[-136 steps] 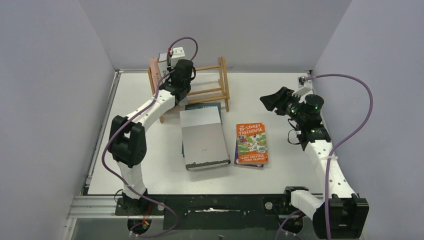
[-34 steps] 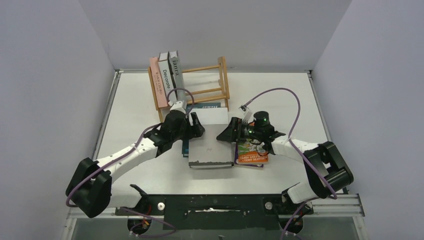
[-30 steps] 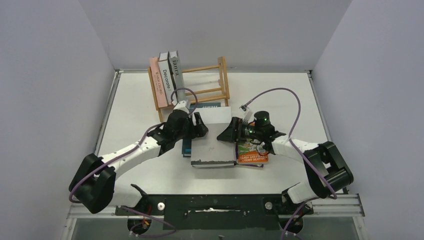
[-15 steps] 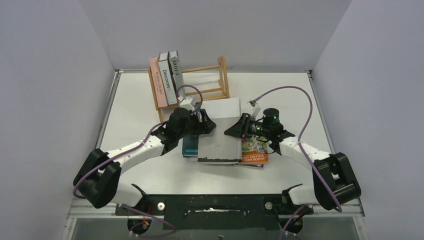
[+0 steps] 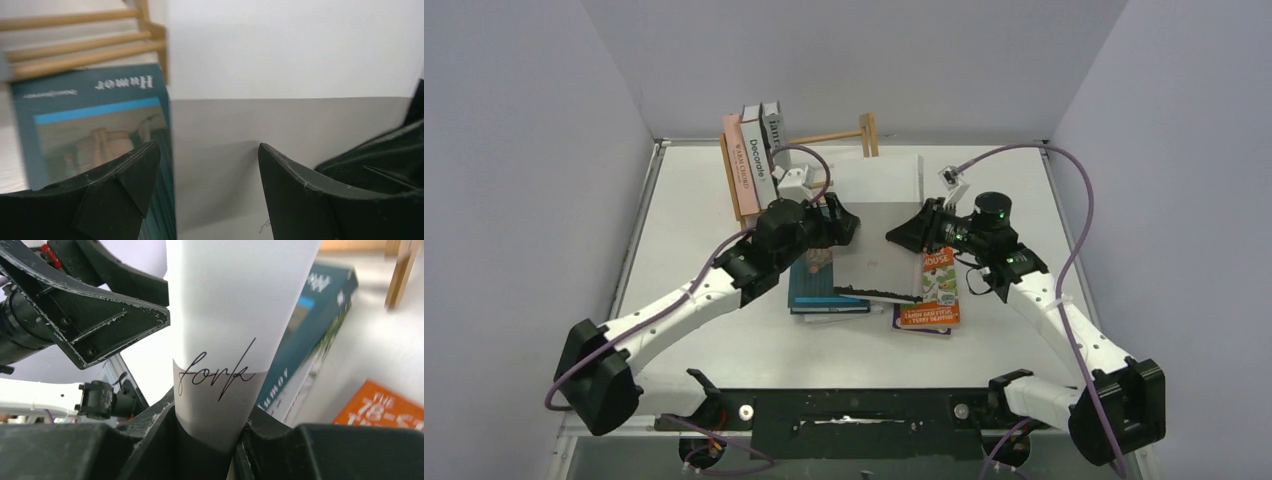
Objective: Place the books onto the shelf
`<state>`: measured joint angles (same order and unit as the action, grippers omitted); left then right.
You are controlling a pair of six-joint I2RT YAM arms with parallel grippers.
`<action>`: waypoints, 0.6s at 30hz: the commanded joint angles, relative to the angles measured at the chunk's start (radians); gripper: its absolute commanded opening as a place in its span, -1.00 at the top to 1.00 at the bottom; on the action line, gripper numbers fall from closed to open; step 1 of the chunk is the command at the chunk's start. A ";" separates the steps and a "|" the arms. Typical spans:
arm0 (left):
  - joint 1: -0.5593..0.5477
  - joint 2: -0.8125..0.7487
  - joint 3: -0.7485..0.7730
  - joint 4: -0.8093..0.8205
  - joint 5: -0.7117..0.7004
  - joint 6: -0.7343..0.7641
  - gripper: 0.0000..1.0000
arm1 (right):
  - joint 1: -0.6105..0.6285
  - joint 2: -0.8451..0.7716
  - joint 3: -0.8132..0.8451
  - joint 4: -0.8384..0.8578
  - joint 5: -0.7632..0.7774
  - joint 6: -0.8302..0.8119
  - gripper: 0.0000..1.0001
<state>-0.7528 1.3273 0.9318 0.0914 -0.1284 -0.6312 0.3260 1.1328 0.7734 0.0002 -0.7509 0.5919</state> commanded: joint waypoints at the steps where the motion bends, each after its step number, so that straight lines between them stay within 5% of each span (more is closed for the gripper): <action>1: -0.003 -0.149 0.120 -0.246 -0.349 0.024 -0.43 | 0.017 -0.030 0.173 0.032 0.071 -0.076 0.91; 7: 0.000 -0.407 0.077 -0.395 -0.574 0.007 -0.40 | 0.092 0.136 0.398 0.119 0.236 -0.080 0.95; 18: 0.007 -0.521 0.030 -0.456 -0.560 0.023 -0.40 | 0.257 0.603 0.875 0.118 0.651 -0.244 0.96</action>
<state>-0.7498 0.7902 0.9855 -0.3275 -0.6842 -0.6159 0.5419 1.6638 1.5185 0.0509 -0.2977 0.4309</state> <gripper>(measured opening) 0.698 0.278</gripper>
